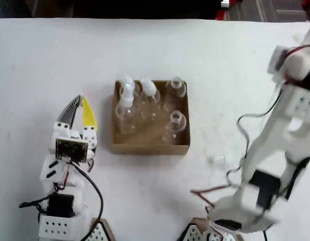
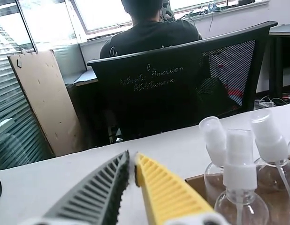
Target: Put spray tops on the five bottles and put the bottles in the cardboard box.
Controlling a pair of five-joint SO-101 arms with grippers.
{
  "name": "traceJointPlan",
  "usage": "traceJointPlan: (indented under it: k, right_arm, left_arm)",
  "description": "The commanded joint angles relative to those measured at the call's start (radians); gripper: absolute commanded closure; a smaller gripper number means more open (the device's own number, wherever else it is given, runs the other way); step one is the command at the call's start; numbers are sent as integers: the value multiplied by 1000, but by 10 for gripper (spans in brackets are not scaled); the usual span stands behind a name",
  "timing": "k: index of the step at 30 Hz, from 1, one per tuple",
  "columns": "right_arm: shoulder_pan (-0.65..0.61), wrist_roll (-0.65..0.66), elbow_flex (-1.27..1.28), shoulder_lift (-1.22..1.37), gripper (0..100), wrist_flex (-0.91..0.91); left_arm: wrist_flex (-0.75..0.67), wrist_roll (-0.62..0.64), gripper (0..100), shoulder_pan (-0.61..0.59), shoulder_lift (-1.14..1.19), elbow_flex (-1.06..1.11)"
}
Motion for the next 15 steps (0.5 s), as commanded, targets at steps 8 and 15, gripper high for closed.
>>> traceJointPlan:
  k: [8,15]
  right_arm:
    - [-193,-3,181,-450,967,-48]
    - [-348,-3,341,-515,971,-249]
  left_arm:
    - [-5,-9,980,8,-19,-5]
    - [-5,-66,980,8,-19,-5]
